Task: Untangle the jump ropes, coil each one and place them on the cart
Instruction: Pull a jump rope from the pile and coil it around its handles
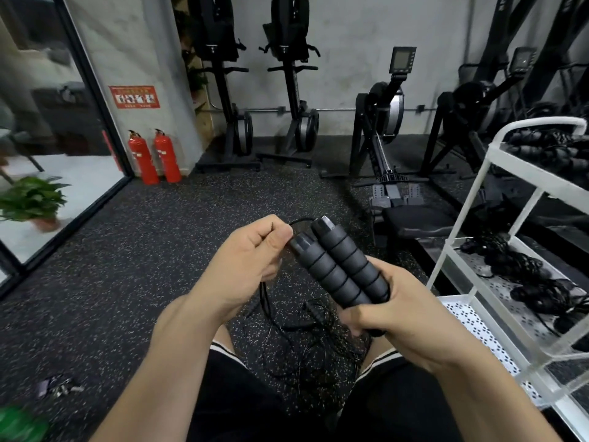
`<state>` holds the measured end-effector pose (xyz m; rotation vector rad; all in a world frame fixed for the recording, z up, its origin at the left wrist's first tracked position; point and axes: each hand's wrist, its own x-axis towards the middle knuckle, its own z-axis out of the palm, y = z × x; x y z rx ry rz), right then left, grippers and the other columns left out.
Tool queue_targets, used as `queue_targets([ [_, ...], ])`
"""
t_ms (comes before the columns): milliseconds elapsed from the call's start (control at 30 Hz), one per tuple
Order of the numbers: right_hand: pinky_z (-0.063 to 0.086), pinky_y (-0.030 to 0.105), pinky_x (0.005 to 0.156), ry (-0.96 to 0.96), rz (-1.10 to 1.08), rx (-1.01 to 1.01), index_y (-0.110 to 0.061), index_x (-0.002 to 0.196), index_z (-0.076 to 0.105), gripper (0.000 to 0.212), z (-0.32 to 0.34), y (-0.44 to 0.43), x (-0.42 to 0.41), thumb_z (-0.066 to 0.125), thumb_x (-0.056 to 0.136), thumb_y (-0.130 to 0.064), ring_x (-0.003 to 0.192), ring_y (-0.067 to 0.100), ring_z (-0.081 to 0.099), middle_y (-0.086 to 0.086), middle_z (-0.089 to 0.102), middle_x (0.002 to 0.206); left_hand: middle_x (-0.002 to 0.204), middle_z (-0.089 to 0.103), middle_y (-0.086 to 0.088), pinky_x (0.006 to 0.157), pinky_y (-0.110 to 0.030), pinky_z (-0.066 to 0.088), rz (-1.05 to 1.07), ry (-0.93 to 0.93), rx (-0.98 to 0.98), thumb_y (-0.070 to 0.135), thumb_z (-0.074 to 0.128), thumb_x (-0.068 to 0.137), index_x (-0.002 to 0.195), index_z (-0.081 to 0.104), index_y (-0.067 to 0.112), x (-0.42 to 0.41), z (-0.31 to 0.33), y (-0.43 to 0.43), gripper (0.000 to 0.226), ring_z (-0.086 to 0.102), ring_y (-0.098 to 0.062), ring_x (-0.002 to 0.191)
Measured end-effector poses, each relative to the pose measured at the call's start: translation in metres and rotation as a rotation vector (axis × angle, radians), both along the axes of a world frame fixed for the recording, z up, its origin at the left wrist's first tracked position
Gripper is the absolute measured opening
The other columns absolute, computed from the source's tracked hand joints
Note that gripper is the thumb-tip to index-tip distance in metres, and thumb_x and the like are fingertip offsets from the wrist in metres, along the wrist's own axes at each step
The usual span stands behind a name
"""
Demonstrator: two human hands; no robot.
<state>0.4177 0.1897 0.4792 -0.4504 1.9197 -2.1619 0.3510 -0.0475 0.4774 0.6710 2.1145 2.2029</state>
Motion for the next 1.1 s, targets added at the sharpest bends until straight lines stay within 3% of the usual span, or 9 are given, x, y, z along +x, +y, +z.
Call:
queue_targets([
  [167, 0.052, 0.030, 0.062, 0.011, -0.056, -0.006, -0.009, 0.114, 0.075, 0.047, 0.003, 0.002, 0.007, 0.075, 0.073, 0.013, 0.070, 0.023, 0.056, 0.009, 0.065, 0.084, 0.064, 0.032, 0.006, 0.056, -0.038, 0.015, 0.067, -0.048, 0.106, 0.051, 0.052, 0.106, 0.082, 0.065, 0.029, 0.010, -0.007, 0.028, 0.035, 0.024, -0.012, 0.055],
  [300, 0.055, 0.032, 0.069, 0.006, -0.091, -0.011, -0.008, 0.122, 0.072, 0.054, 0.008, 0.004, 0.007, 0.073, 0.079, 0.024, 0.079, 0.025, 0.062, 0.014, 0.066, 0.088, 0.061, 0.048, 0.017, 0.054, -0.021, 0.031, 0.153, -0.117, 0.050, 0.025, 0.039, 0.118, 0.106, 0.067, 0.030, 0.015, -0.012, 0.052, 0.031, 0.039, -0.002, 0.053],
  [400, 0.055, 0.033, 0.069, 0.023, -0.086, 0.024, -0.002, 0.125, 0.068, 0.053, 0.014, 0.001, 0.005, 0.066, 0.082, 0.029, 0.081, 0.023, 0.063, 0.012, 0.068, 0.089, 0.071, 0.067, 0.004, 0.062, -0.035, 0.050, 0.232, -0.077, -0.104, 0.022, 0.048, 0.114, 0.101, 0.070, 0.036, 0.014, -0.020, 0.060, 0.029, 0.058, -0.006, 0.069],
  [533, 0.055, 0.030, 0.074, 0.070, -0.080, 0.080, 0.001, 0.122, 0.066, 0.050, 0.018, -0.001, -0.001, 0.069, 0.079, 0.027, 0.084, 0.021, 0.066, 0.014, 0.072, 0.092, 0.060, 0.055, 0.009, 0.064, -0.040, 0.047, 0.277, -0.083, -0.298, 0.021, 0.055, 0.087, 0.068, 0.057, 0.031, 0.018, -0.019, 0.070, 0.022, 0.045, -0.007, 0.061],
  [600, 0.054, 0.030, 0.078, 0.103, -0.082, 0.113, -0.004, 0.119, 0.068, 0.047, 0.020, -0.005, -0.003, 0.075, 0.079, 0.020, 0.088, 0.019, 0.067, 0.012, 0.074, 0.095, 0.075, 0.058, 0.013, 0.072, -0.027, 0.057, 0.206, -0.006, -0.459, 0.022, 0.049, 0.073, 0.085, 0.064, 0.030, 0.030, -0.018, 0.073, 0.020, 0.054, -0.006, 0.069],
  [667, 0.052, 0.034, 0.082, 0.186, -0.135, 0.227, -0.014, 0.116, 0.070, 0.045, 0.023, -0.009, -0.006, 0.081, 0.075, 0.001, 0.093, 0.016, 0.066, 0.006, 0.072, 0.103, 0.091, 0.070, 0.003, 0.087, -0.040, 0.062, 0.184, 0.010, -0.556, 0.023, 0.051, 0.073, 0.107, 0.073, 0.015, 0.033, -0.021, 0.071, 0.042, 0.068, -0.020, 0.086],
  [800, 0.059, 0.046, 0.090, 0.283, -0.216, 0.421, -0.028, 0.119, 0.071, 0.054, 0.028, -0.009, -0.011, 0.082, 0.069, -0.010, 0.106, 0.016, 0.071, -0.003, 0.063, 0.124, 0.079, 0.069, 0.005, 0.068, -0.040, 0.057, 0.127, -0.029, -0.695, 0.021, 0.046, 0.079, 0.082, 0.068, 0.039, 0.025, -0.027, 0.065, 0.029, 0.060, -0.015, 0.075],
  [967, 0.057, 0.036, 0.058, 0.160, -0.016, 0.221, 0.005, 0.121, 0.054, 0.041, 0.035, -0.009, -0.015, 0.068, 0.086, 0.022, 0.066, 0.023, 0.073, 0.030, 0.072, 0.088, 0.062, 0.060, 0.013, 0.050, -0.019, 0.033, 0.101, 0.029, -0.825, -0.002, 0.048, 0.086, 0.061, 0.057, 0.033, 0.031, -0.010, 0.053, 0.044, 0.052, -0.004, 0.057],
  [1100, 0.053, 0.036, 0.052, 0.161, -0.100, 0.161, 0.005, 0.117, 0.051, 0.040, 0.036, -0.007, -0.025, 0.068, 0.085, 0.023, 0.064, 0.027, 0.066, 0.017, 0.068, 0.079, 0.078, 0.067, 0.004, 0.063, -0.040, 0.050, 0.091, 0.117, -0.817, 0.015, 0.051, 0.106, 0.085, 0.055, 0.040, 0.032, -0.004, 0.052, 0.032, 0.059, -0.013, 0.063],
])
